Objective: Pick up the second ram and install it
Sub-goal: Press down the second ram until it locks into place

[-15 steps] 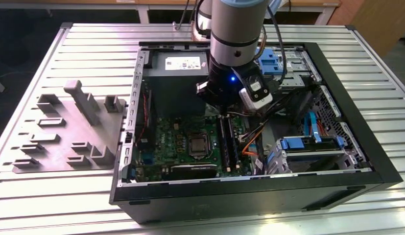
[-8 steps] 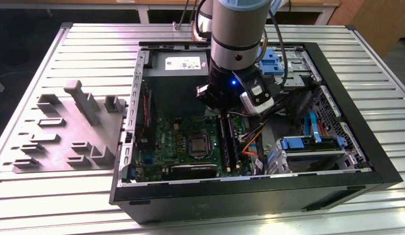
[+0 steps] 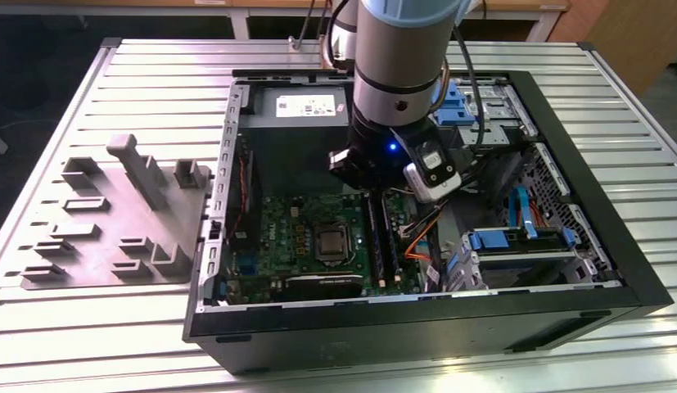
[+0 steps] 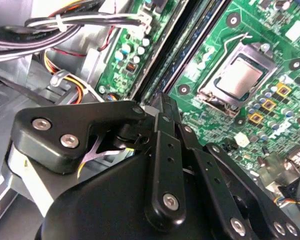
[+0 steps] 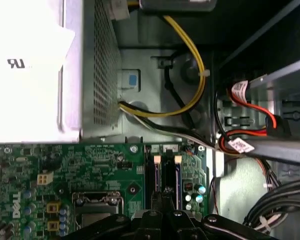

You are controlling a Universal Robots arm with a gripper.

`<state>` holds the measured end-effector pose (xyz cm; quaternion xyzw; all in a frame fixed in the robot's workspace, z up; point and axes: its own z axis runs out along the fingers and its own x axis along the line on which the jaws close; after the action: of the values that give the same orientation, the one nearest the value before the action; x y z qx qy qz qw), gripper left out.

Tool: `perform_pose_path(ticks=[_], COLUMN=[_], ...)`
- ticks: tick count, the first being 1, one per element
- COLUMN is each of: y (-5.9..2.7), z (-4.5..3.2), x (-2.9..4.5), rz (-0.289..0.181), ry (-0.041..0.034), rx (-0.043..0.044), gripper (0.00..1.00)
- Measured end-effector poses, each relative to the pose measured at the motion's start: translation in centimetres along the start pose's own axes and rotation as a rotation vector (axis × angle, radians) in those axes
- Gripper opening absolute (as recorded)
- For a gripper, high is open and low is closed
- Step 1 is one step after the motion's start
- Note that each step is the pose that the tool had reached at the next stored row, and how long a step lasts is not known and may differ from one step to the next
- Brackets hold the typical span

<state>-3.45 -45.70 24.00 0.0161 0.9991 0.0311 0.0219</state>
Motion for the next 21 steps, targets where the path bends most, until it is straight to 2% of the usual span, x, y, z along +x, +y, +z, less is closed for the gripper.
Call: perform_pose_path(ticks=[21], y=[-3.01], z=[-0.18], x=[-0.1], rz=[0.0], ry=[0.0], rx=[0.0001], gripper=[0.1])
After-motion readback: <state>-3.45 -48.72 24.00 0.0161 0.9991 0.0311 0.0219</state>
